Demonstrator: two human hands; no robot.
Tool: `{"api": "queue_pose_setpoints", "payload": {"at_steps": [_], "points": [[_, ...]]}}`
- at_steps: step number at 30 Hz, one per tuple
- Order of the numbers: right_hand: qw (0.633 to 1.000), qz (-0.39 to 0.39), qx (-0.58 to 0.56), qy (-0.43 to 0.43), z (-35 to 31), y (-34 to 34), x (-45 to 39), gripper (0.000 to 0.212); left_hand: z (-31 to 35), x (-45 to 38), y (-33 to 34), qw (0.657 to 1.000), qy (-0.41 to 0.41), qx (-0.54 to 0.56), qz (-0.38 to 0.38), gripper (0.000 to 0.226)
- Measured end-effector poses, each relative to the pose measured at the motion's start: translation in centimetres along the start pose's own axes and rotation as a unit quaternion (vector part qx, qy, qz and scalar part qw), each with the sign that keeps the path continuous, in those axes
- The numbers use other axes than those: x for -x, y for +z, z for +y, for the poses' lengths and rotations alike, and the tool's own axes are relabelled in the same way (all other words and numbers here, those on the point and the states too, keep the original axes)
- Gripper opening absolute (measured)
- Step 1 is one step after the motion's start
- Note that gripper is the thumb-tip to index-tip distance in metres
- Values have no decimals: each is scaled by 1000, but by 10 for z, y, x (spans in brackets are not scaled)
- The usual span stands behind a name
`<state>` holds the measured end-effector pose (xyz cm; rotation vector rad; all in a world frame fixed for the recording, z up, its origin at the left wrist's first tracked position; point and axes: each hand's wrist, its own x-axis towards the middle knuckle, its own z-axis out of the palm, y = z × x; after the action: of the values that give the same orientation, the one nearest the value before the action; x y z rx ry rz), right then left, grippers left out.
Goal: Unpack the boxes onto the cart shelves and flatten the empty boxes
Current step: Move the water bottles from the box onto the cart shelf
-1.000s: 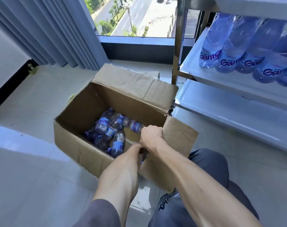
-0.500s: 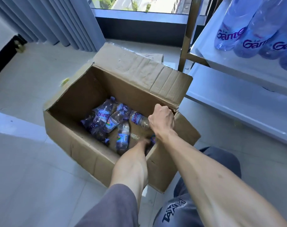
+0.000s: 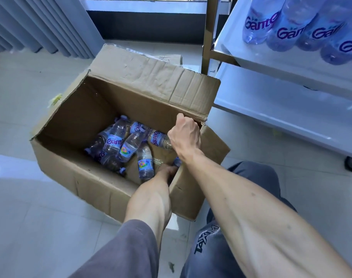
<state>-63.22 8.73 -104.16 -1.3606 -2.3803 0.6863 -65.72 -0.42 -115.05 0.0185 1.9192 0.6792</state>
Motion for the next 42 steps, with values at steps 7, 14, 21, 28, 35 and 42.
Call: {"api": "queue_pose_setpoints", "payload": {"at_steps": [7, 14, 21, 28, 35, 42], "points": [[993, 30, -106, 44, -6, -9, 3, 22, 36, 32, -15, 985, -2, -98, 138, 57], [956, -16, -260, 135, -3, -43, 10, 24, 54, 74, -23, 945, 103, -124, 284, 54], [943, 41, -305, 127, -2, -75, 39, 24, 48, 130, -51, 886, 256, -16, 386, 65], [902, 155, -399, 62, -5, -138, 93, 22, 56, 209, -39, 816, 475, 158, 288, 52], [874, 155, -460, 14, 19, -178, 152, 20, 45, 286, -7, 784, 560, 245, 110, 43], [827, 152, -534, 84, 44, -220, 182, 54, 59, 332, 56, 776, 541, 325, 10, 26]]}}
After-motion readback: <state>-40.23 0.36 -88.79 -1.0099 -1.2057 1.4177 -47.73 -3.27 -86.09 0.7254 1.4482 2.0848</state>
